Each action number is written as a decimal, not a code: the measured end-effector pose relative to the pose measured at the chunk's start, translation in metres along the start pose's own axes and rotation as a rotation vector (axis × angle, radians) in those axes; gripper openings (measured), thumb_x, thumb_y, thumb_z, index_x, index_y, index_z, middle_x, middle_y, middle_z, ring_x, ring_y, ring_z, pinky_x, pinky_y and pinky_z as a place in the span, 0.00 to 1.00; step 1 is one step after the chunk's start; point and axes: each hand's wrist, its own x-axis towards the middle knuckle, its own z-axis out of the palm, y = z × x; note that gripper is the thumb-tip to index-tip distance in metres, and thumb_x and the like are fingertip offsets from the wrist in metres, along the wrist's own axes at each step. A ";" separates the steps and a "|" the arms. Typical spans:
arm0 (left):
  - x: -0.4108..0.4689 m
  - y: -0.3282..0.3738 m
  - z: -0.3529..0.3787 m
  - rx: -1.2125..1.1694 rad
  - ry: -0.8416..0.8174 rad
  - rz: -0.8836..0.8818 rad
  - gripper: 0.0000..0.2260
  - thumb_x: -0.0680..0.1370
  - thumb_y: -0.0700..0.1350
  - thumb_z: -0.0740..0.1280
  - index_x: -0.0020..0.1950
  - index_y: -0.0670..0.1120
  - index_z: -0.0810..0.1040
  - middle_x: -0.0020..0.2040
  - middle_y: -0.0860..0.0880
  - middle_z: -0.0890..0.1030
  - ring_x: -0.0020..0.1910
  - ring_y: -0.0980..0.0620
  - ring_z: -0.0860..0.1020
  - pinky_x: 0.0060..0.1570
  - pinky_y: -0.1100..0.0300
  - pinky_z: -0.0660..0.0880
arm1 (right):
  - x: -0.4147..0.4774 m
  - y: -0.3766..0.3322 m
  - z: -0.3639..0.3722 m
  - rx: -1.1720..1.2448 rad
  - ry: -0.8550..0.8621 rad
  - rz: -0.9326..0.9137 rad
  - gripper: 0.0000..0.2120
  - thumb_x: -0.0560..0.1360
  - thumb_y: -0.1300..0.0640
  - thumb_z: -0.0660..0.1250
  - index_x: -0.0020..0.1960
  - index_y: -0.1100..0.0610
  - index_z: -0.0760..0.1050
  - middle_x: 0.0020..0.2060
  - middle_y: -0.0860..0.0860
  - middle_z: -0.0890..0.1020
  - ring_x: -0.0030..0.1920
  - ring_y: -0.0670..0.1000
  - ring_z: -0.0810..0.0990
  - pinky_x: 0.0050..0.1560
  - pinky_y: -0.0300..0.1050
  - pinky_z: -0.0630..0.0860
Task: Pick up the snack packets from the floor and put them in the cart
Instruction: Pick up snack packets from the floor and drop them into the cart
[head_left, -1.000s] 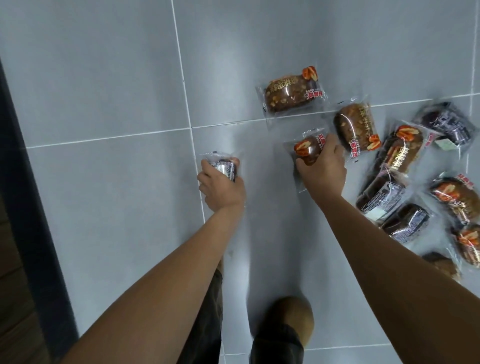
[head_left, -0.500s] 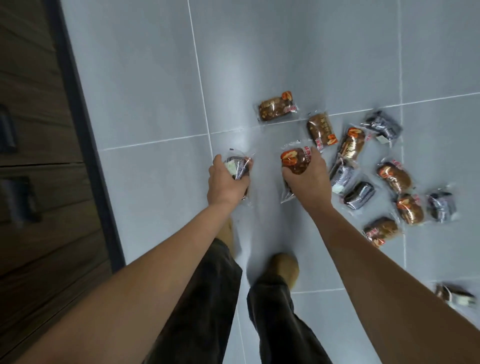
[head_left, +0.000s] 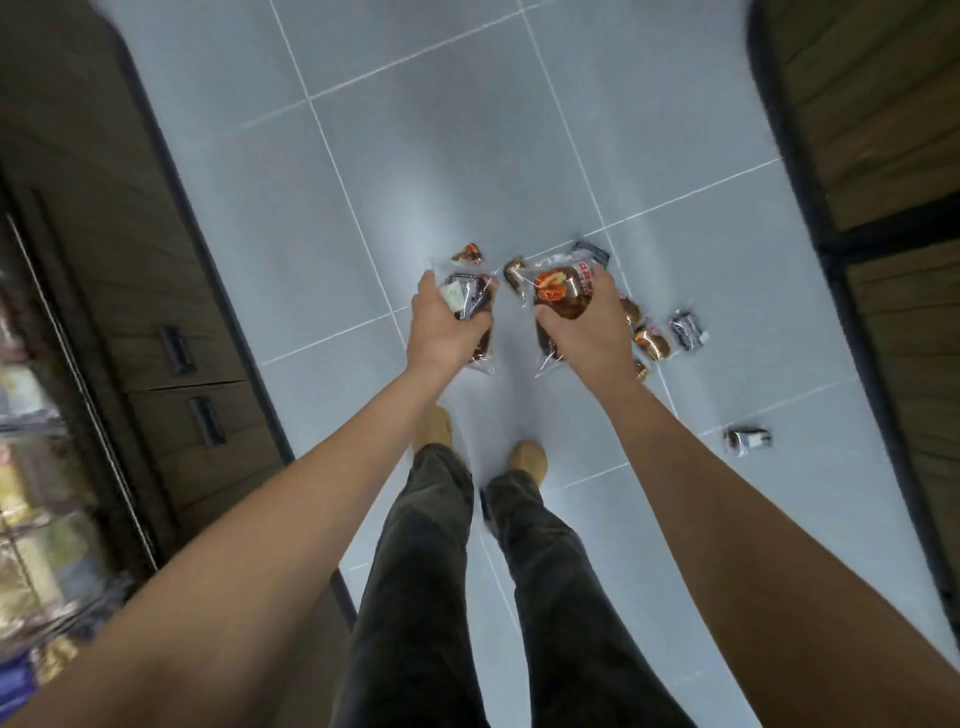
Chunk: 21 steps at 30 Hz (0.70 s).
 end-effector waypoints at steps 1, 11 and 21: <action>-0.014 0.014 -0.003 -0.010 -0.003 0.032 0.24 0.66 0.44 0.71 0.60 0.46 0.69 0.58 0.45 0.76 0.58 0.46 0.76 0.58 0.53 0.74 | -0.014 -0.007 -0.015 0.023 0.034 -0.004 0.35 0.68 0.48 0.72 0.70 0.50 0.62 0.63 0.52 0.75 0.61 0.52 0.75 0.64 0.52 0.72; -0.117 0.108 -0.009 0.113 -0.158 0.239 0.30 0.71 0.47 0.71 0.66 0.44 0.58 0.51 0.49 0.73 0.55 0.45 0.76 0.57 0.53 0.73 | -0.129 -0.027 -0.119 0.282 0.342 0.026 0.30 0.69 0.52 0.73 0.66 0.55 0.64 0.53 0.49 0.78 0.52 0.50 0.78 0.58 0.45 0.74; -0.211 0.121 0.018 0.307 -0.488 0.584 0.29 0.71 0.44 0.71 0.66 0.45 0.60 0.60 0.45 0.75 0.57 0.45 0.76 0.58 0.51 0.73 | -0.264 0.025 -0.148 0.501 0.668 0.158 0.20 0.69 0.55 0.72 0.57 0.51 0.67 0.48 0.46 0.77 0.49 0.48 0.77 0.52 0.42 0.73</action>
